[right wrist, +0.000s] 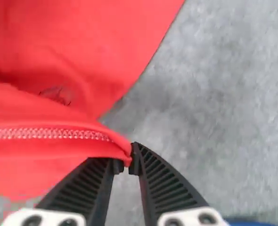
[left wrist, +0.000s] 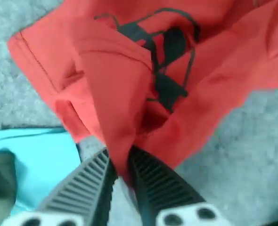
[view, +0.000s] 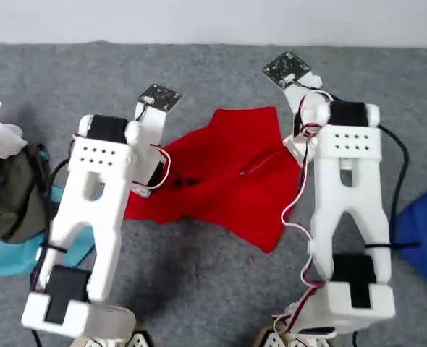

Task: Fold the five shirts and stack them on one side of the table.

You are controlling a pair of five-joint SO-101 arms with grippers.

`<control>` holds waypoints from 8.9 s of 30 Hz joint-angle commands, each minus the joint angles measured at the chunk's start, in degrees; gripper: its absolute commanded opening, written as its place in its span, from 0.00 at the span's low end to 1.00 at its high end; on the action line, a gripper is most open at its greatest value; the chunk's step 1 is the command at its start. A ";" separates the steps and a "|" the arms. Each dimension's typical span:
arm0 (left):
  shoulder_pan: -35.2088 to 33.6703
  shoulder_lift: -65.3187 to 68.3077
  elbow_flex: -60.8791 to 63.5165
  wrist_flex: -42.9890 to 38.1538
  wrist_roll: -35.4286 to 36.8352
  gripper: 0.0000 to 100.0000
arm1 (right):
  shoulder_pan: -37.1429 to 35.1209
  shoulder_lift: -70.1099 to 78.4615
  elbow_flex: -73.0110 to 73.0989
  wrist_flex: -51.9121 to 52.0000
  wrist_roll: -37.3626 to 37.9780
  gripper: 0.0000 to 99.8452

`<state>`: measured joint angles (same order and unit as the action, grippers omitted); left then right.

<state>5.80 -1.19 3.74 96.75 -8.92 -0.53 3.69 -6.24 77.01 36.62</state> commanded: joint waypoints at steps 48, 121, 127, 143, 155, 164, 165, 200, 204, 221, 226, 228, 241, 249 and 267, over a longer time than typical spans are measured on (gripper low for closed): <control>-25.23 32.44 -52.44 3.96 24.00 0.13 | 1.80 20.70 -21.36 26.07 3.52 0.20; -25.58 2.46 -3.21 3.87 20.57 0.13 | 4.70 2.33 12.13 7.08 -0.79 0.05; -25.58 2.46 -3.21 3.87 20.57 0.13 | 2.07 1.80 12.13 7.69 -6.68 0.31; -25.58 2.37 -3.12 3.96 20.57 0.13 | -5.85 7.69 11.78 1.01 -11.16 0.36; -25.32 2.37 -3.12 3.96 20.57 0.13 | -3.56 24.66 7.91 -1.45 -11.16 0.11; -25.41 2.46 -3.12 3.96 20.57 0.13 | 3.65 22.90 4.48 1.10 -10.73 0.01; -25.41 2.46 -3.03 3.96 20.57 0.13 | 5.05 21.93 4.48 1.27 -10.73 0.01; -16.62 3.08 -10.42 3.43 20.92 0.14 | 25.36 11.30 4.40 20.09 19.43 0.49; -9.23 4.04 -15.43 -1.93 20.92 0.14 | 25.45 9.45 4.31 20.00 17.23 0.56; 3.25 44.13 -47.25 -7.30 21.01 0.14 | 25.10 0.66 4.57 16.75 10.02 0.56; 6.33 56.88 -60.35 -3.08 20.92 0.14 | 25.10 0.75 4.57 16.57 10.02 0.56; 8.00 61.10 -66.33 0.35 20.92 0.14 | 25.10 0.75 4.66 16.57 10.02 0.56; 10.99 67.69 -71.08 3.78 20.57 0.22 | 22.99 0.75 4.75 17.01 9.67 0.56; 10.99 68.48 -71.16 3.87 20.57 0.12 | 22.99 0.75 4.75 16.92 9.58 0.54; 11.08 59.60 -70.64 3.96 20.92 0.01 | 22.90 5.32 4.75 17.01 6.68 0.50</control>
<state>17.23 66.24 -66.68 98.77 12.18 22.95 8.26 -0.53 94.33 43.91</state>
